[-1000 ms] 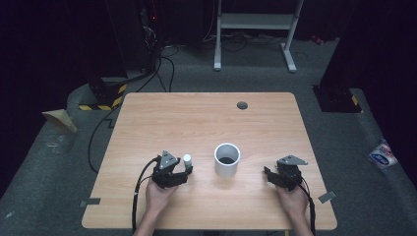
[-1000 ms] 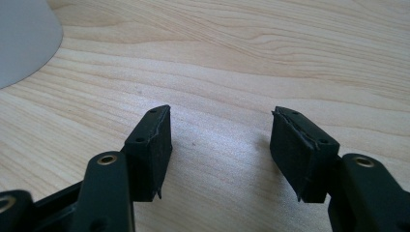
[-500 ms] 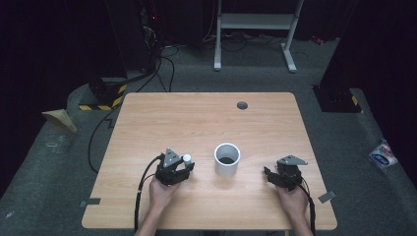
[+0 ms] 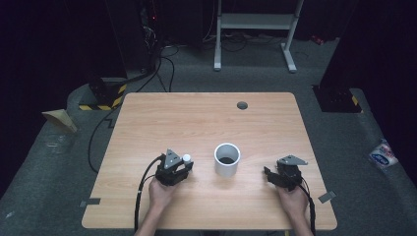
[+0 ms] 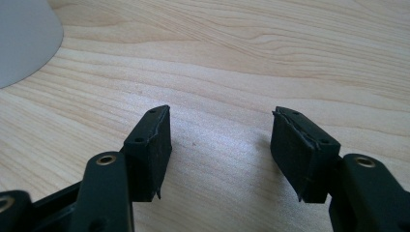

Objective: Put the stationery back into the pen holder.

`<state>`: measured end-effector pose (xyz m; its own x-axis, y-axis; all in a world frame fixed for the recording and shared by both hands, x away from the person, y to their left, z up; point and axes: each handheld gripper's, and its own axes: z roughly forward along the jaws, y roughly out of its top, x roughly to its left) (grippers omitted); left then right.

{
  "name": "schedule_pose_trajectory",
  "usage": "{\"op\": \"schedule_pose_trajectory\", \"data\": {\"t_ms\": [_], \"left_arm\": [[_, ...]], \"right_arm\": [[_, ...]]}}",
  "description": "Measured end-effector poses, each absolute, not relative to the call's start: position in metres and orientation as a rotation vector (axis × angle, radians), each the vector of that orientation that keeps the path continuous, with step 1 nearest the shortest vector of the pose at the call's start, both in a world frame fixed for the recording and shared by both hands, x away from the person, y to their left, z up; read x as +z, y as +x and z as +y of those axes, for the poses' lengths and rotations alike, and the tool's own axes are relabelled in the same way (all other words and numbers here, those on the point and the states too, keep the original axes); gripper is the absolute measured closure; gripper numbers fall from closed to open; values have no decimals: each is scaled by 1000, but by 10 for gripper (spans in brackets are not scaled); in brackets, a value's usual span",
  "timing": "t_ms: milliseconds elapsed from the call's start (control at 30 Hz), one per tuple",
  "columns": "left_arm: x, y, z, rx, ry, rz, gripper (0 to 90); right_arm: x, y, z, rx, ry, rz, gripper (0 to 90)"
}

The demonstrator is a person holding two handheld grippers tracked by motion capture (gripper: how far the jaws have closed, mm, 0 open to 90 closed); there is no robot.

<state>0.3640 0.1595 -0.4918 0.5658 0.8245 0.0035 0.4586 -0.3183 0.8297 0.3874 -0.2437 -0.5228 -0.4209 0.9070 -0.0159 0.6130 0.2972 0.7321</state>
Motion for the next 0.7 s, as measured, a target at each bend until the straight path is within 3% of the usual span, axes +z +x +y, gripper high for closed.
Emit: {"op": "schedule_pose_trajectory", "data": {"t_ms": [700], "left_arm": [[-483, 361, 167, 513, 1924, 1032, 647]], "right_arm": [[-523, 387, -244, 919, 1356, 2141, 398]]}}
